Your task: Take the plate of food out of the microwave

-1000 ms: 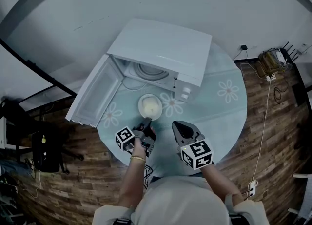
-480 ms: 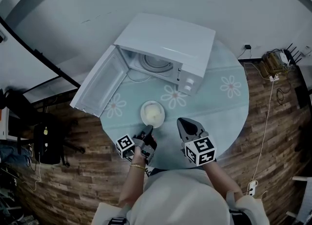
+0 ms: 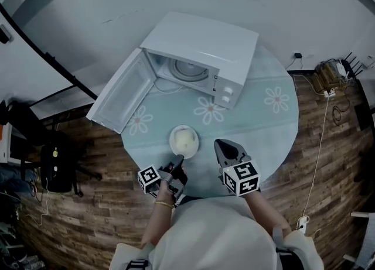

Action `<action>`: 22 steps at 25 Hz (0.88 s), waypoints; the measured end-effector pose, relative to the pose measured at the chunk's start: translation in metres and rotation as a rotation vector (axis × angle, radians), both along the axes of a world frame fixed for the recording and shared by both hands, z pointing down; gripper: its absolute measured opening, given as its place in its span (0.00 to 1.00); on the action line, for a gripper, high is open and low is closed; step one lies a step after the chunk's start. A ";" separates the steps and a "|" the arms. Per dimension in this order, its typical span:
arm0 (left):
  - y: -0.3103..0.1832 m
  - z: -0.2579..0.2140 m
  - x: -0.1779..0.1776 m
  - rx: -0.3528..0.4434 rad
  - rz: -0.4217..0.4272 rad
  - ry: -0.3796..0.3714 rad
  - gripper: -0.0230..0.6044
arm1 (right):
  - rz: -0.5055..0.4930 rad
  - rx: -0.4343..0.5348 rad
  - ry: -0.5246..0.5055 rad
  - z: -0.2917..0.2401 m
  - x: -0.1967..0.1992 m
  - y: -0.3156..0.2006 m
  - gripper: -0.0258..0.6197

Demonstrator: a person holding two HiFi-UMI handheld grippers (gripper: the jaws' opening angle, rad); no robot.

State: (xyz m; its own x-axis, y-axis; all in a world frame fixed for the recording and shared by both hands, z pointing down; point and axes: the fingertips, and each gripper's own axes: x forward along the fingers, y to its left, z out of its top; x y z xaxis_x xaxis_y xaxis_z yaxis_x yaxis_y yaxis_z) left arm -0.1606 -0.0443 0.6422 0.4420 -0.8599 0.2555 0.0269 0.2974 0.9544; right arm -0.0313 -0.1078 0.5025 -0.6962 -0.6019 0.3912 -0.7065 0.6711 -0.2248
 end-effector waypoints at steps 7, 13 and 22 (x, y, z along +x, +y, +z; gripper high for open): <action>0.006 -0.001 0.002 -0.006 0.023 -0.016 0.08 | -0.009 0.017 0.028 -0.001 -0.002 0.005 0.05; 0.005 0.000 0.001 0.012 0.035 -0.033 0.08 | -0.010 0.015 0.044 0.002 -0.002 0.009 0.05; 0.006 0.001 0.001 0.005 0.034 -0.026 0.08 | -0.010 0.021 0.042 0.001 -0.001 0.010 0.05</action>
